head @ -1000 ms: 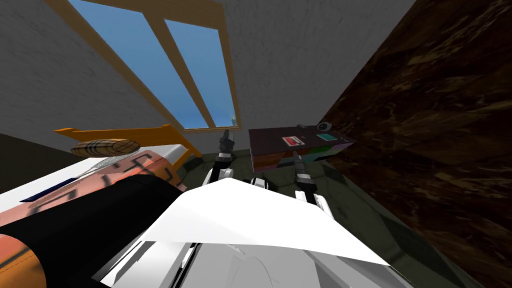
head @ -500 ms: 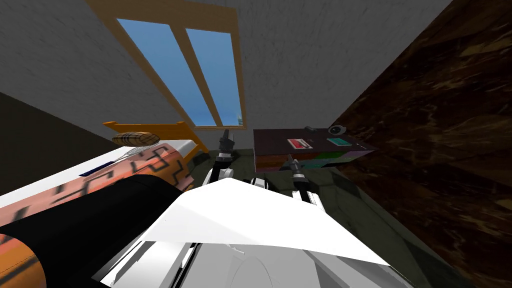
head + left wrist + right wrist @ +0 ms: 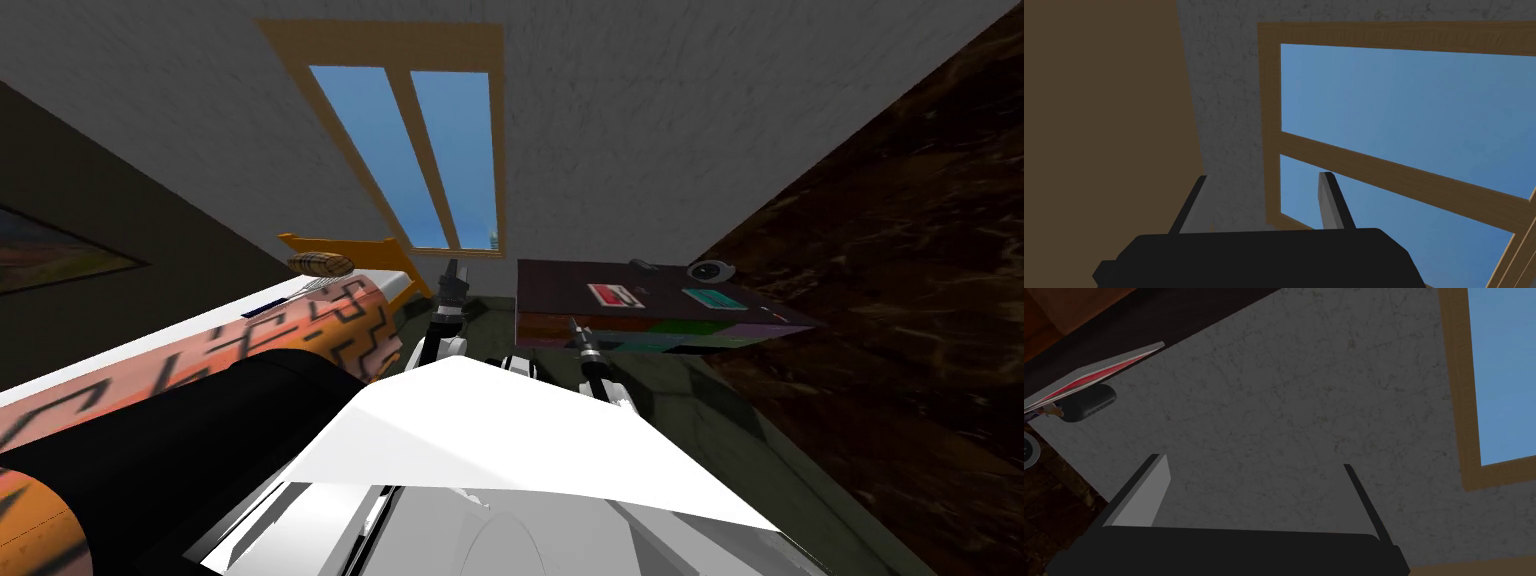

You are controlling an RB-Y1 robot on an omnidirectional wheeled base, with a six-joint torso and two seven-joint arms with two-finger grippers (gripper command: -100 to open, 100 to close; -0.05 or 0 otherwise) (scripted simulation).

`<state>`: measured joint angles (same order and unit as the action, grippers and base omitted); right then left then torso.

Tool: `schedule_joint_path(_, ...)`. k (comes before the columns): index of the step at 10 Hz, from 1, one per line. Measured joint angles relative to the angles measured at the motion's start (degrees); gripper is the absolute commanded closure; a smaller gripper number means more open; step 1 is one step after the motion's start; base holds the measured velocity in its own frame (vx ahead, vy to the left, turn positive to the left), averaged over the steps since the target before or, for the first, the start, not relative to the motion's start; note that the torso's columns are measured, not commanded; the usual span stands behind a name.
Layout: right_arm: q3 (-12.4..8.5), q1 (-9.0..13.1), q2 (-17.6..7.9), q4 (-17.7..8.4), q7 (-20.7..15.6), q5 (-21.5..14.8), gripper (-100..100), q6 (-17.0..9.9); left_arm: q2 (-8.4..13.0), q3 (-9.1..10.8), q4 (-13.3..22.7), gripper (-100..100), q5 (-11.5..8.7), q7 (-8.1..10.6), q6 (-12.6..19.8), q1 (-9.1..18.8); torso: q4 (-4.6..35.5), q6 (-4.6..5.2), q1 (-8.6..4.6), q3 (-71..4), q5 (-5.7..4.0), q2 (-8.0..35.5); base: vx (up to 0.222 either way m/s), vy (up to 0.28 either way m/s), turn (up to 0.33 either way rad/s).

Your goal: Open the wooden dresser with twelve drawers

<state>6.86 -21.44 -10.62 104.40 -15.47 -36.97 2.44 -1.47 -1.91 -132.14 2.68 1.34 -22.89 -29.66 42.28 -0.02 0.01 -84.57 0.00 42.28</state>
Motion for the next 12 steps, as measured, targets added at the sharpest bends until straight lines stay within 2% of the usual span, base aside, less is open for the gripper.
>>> schedule_joint_path(1,0.3,0.3,0.0,-1.3,-0.4,-1.3,-100,-1.3,0.0,0.00,0.0,0,0.0,0.00,0.0,0.0,0.0,0.04,0.01,0.0,0.01,0.0,0.004,-0.031,0.372)
schedule_joint_path(3,1.1,1.3,0.8,-5.1,-1.7,-4.7,-100,-3.9,0.0,0.01,0.0,0,0.0,0.00,0.0,0.0,0.0,0.07,-0.02,0.0,0.01,0.0,0.003,-0.029,0.050)
schedule_joint_path(4,1.3,1.1,0.7,-5.1,-1.9,-5.3,-100,-4.8,0.0,0.01,0.0,0,0.0,0.00,0.0,0.0,0.0,0.06,0.01,0.0,0.01,0.0,0.000,-0.028,0.304)
schedule_joint_path(5,2.4,1.0,0.4,-5.6,-2.2,-6.9,-100,-6.7,0.0,0.00,0.0,0,0.0,0.00,0.0,0.0,0.0,-0.04,0.01,0.0,0.00,0.0,0.000,-0.030,0.210)
schedule_joint_path(6,2.6,1.1,0.1,-6.5,-2.4,-7.8,-100,-8.2,0.0,0.01,0.0,0,0.0,0.00,0.0,0.0,0.0,0.05,-0.02,0.0,0.00,0.0,-0.001,-0.033,0.380)
schedule_joint_path(7,3.4,1.9,0.1,-8.1,-2.9,-9.4,-100,-10.0,0.0,0.00,0.0,0,0.0,0.00,0.0,0.0,0.0,-0.02,-0.01,0.0,-0.01,0.0,-0.004,-0.037,0.154)
schedule_joint_path(9,4.2,1.9,0.5,-10.5,-4.0,-13.0,-100,-12.9,0.0,0.00,0.0,0,0.0,0.00,0.0,0.0,0.0,-0.01,-0.03,0.0,0.00,0.0,-0.007,-0.038,0.226)
schedule_joint_path(10,5.0,2.1,-0.2,-11.3,-4.3,-13.7,-100,-14.9,0.0,0.01,0.0,0,0.0,0.00,0.0,0.0,0.0,0.05,-0.02,0.0,0.00,0.0,-0.001,-0.016,-0.016)
schedule_joint_path(11,5.1,2.5,-0.3,-12.2,-4.4,-14.0,-100,-16.2,0.0,0.01,0.0,0,0.0,0.00,0.0,0.0,0.0,0.05,0.05,0.0,0.02,0.0,-0.006,-0.022,0.286)
schedule_joint_path(12,5.1,3.1,0.5,-14.1,-4.8,-16.2,-100,-17.3,0.0,0.00,0.0,0,0.0,0.00,0.0,0.0,0.0,-0.03,0.04,0.0,0.01,0.0,-0.004,-0.027,0.208)
